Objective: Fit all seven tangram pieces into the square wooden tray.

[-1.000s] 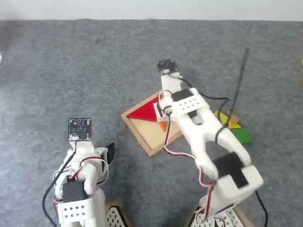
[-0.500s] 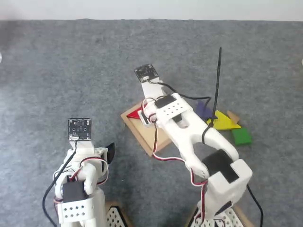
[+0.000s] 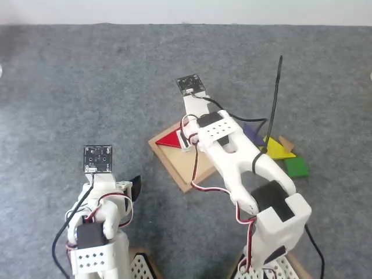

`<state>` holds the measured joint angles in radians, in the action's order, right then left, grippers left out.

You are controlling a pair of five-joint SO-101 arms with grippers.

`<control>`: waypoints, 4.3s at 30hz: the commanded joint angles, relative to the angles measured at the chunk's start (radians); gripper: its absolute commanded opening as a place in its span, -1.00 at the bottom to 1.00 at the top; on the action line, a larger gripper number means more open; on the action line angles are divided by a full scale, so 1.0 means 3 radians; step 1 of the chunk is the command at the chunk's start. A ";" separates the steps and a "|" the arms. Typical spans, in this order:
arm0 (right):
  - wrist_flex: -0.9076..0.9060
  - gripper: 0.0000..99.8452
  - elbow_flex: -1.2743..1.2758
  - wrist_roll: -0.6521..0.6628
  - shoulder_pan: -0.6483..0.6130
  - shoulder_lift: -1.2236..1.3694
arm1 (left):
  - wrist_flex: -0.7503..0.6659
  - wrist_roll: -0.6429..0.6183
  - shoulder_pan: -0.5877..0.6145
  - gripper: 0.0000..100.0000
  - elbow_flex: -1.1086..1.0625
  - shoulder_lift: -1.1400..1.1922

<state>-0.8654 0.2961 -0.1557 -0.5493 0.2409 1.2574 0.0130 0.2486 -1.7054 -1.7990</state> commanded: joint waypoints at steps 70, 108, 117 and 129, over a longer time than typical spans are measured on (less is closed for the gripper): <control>-0.1000 -0.98 -0.0972 -0.0005 0.0136 0.0647 | 0.0015 -0.0026 0.0005 -0.46 0.0074 -0.0072; -0.0407 -0.62 -0.0772 0.0061 -0.0534 0.0243 | 0.0015 -0.0026 0.0005 -0.46 0.0074 -0.0072; -0.0637 -0.63 -0.0752 -0.0118 -0.0744 0.0212 | 0.0015 -0.0026 0.0005 -0.46 0.0074 -0.0072; -0.0386 -0.63 -0.0266 0.0061 -0.0898 0.0064 | 0.0015 -0.0026 0.0005 -0.46 0.0074 -0.0072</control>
<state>-0.9789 0.2209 -0.1557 -0.8378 0.2762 1.2574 0.0130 0.2486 -1.7054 -1.7990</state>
